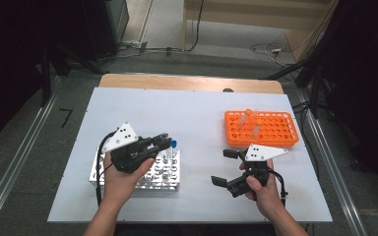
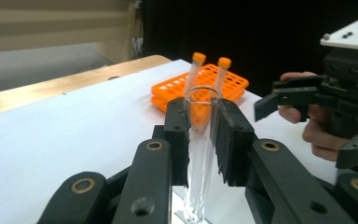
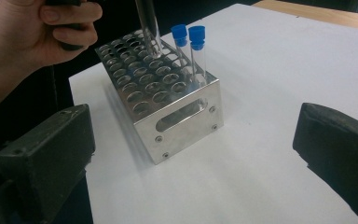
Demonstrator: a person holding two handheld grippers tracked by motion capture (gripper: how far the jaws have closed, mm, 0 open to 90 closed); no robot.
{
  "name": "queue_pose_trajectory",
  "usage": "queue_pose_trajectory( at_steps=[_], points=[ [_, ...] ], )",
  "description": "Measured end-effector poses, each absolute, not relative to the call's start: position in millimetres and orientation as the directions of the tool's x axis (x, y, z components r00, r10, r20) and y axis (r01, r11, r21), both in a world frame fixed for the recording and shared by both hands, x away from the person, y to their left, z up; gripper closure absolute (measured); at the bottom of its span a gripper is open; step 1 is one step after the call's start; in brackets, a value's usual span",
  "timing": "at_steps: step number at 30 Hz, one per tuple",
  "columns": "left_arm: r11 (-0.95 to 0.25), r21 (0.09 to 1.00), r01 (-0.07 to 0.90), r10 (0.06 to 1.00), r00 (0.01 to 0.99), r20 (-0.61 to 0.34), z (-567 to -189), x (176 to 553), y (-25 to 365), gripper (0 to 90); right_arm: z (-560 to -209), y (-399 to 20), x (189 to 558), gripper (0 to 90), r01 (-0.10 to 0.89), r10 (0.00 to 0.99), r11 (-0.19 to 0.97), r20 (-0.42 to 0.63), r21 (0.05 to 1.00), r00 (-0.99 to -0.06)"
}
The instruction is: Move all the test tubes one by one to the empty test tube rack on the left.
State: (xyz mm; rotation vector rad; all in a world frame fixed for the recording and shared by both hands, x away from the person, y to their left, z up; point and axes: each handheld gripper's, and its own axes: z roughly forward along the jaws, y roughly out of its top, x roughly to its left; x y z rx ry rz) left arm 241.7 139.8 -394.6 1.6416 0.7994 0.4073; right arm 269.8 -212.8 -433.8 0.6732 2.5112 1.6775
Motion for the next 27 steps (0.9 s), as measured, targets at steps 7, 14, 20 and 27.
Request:
queue_pose_trajectory(
  at_steps=[7,14,20,27],
  points=[
    [-0.034,0.960,0.278,0.736,0.656,-0.164,-397,244,158,76.4,-435,-218,272,0.0,0.329,0.397,0.313,0.192,0.891,-0.897],
    [-0.030,0.957,0.287,0.777,0.609,-0.159,-410,252,162,76.4,-437,-221,273,0.0,0.330,0.418,0.311,0.184,0.891,-0.890],
    [-0.019,0.950,0.312,0.788,0.590,-0.177,-423,258,160,76.4,-438,-222,275,0.0,0.335,0.428,0.312,0.184,0.889,-0.885],
    [-0.063,0.948,0.311,0.804,0.579,-0.137,-431,261,151,76.3,-440,-224,275,0.0,0.337,0.435,0.316,0.180,0.887,-0.882]
  ],
)
